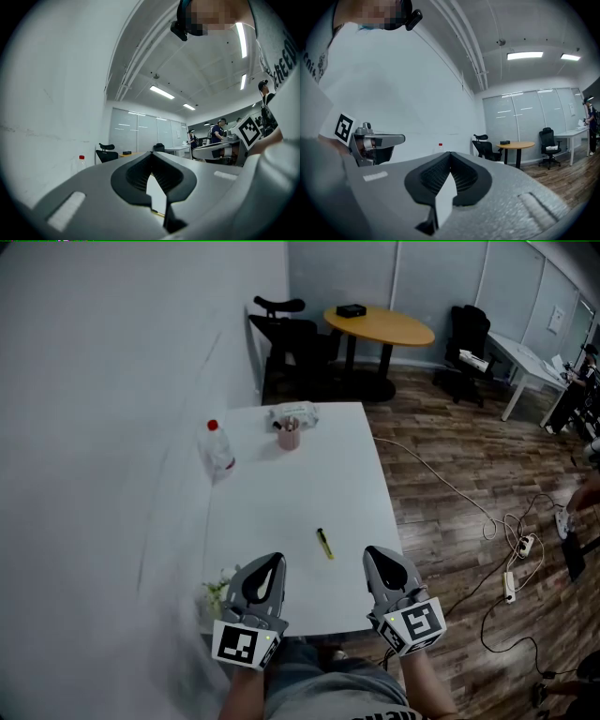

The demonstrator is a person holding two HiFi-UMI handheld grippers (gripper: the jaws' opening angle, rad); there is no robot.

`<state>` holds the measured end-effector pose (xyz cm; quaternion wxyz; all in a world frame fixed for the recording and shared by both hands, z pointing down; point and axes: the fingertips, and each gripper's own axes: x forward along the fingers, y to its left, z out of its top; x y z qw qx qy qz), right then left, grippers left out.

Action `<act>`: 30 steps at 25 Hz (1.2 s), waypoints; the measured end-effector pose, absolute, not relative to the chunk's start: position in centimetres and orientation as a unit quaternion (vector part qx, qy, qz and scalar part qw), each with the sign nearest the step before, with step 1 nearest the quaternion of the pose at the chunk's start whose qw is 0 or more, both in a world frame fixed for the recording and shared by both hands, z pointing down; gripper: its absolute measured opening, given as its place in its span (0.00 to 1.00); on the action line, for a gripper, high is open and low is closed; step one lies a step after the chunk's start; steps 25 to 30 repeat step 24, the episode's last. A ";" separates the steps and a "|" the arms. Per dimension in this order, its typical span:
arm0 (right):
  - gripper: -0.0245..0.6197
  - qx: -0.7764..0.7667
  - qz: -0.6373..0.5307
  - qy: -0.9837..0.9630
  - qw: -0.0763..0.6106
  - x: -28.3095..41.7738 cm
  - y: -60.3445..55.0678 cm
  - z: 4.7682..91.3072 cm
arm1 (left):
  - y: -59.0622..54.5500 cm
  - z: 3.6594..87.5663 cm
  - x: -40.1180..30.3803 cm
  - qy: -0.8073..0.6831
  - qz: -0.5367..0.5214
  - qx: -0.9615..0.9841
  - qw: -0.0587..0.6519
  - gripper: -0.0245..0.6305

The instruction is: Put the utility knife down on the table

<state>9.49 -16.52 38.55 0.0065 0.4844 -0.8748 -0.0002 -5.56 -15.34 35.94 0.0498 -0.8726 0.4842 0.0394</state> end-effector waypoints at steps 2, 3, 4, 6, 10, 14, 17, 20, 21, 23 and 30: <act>0.03 0.484 -0.004 -0.875 0.002 9.4 -16.3 38.2 | -15.1 35.9 -5.6 0.485 0.041 -0.872 0.050 0.06; 0.03 0.484 -0.006 -0.875 0.001 9.4 -16.2 37.9 | -15.0 35.8 -5.6 0.485 0.041 -0.872 0.051 0.06; 0.03 0.485 -0.007 -0.874 0.002 9.4 -16.1 37.7 | -15.0 35.7 -5.6 0.485 0.041 -0.872 0.051 0.06; 0.03 0.487 -0.009 -0.874 0.001 9.3 -16.0 37.4 | -14.9 35.6 -5.7 0.485 0.042 -0.872 0.051 0.06; 0.03 0.488 -0.009 -0.873 -0.002 9.3 -16.0 37.4 | -14.9 35.9 -5.8 0.486 0.043 -0.871 0.047 0.06; 0.03 0.488 -0.009 -0.873 -0.002 9.4 -16.0 37.3 | -14.9 35.8 -5.8 0.487 0.043 -0.871 0.045 0.06; 0.03 0.489 -0.009 -0.872 -0.001 9.3 -16.1 37.4 | -15.1 35.8 -5.9 0.487 0.043 -0.871 0.045 0.06; 0.03 0.489 -0.010 -0.872 -0.002 9.2 -16.3 37.4 | -15.3 35.9 -6.0 0.487 0.043 -0.871 0.044 0.06; 0.03 0.489 -0.011 -0.872 -0.002 9.2 -16.3 37.4 | -15.4 35.9 -6.0 0.487 0.043 -0.871 0.044 0.06; 0.03 0.490 -0.011 -0.872 -0.001 9.3 -16.4 37.5 | -15.5 35.9 -5.9 0.487 0.043 -0.871 0.044 0.06; 0.03 0.490 -0.011 -0.872 -0.001 9.3 -16.5 37.5 | -15.6 35.9 -5.8 0.486 0.043 -0.872 0.045 0.06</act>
